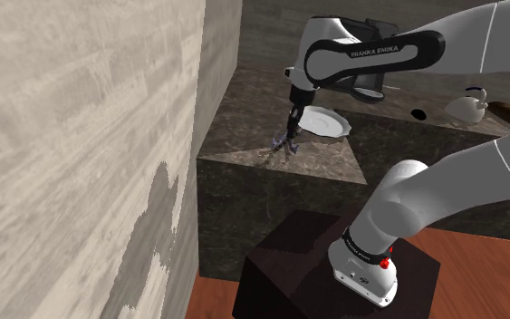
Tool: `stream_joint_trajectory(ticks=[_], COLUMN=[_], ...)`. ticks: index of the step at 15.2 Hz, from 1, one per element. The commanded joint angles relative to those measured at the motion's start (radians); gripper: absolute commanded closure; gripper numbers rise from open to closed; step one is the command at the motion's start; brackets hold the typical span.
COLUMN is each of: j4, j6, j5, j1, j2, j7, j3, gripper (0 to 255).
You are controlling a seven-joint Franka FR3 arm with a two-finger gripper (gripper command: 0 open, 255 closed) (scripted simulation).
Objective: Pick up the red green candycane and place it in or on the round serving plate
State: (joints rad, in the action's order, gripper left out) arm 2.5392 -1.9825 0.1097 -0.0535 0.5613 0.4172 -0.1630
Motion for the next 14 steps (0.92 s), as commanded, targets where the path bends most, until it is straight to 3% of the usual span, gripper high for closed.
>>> stream_joint_trajectory(ticks=[1,8,14], j4=[-0.018,-0.111,-0.231], j6=[-0.006,-0.016,-0.026], j5=[0.023,0.072,0.070], j1=[0.025,0.086,0.118], j2=[-0.021,-0.109,-0.227], j7=[0.057,0.236,0.397], j3=[-0.046,-0.188,-0.308], gripper=[255,255,255])
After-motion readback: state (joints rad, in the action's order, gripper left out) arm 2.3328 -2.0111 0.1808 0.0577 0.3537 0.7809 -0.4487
